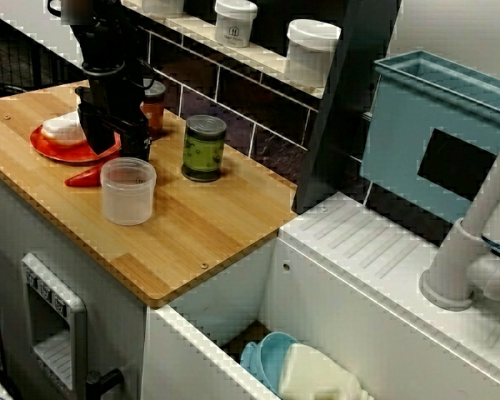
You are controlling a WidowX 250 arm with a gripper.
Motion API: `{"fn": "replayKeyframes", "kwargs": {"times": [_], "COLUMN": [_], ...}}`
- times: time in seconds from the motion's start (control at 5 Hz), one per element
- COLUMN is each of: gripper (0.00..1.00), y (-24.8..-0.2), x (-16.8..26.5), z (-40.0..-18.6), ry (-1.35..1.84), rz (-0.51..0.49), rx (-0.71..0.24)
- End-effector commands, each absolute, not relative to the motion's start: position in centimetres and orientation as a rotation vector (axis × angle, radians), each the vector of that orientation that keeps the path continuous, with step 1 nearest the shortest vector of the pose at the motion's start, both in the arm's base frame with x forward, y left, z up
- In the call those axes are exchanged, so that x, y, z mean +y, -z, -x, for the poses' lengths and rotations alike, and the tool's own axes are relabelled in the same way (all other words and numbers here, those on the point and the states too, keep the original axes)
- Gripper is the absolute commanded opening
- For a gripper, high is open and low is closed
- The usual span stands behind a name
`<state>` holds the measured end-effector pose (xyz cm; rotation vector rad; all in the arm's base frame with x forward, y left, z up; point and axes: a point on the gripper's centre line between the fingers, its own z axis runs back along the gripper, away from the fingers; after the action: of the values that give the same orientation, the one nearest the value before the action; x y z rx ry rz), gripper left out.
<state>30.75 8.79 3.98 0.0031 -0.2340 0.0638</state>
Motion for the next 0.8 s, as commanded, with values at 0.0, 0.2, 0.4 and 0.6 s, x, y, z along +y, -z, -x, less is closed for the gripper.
{"fn": "replayKeyframes", "kwargs": {"times": [0.0,0.2,0.4,0.6], "gripper": [1.00,1.00,1.00,1.00], "y": [-4.0,-4.2,-4.3,-4.3], "x": [8.8,8.0,7.3,7.3], "z": [-30.7,-30.9,-31.2,-31.8], "ry": [-0.064,-0.063,-0.073,-0.081], "rz": [-0.003,0.001,-0.010,-0.004], "rx": [-0.234,-0.188,-0.138,-0.117]}}
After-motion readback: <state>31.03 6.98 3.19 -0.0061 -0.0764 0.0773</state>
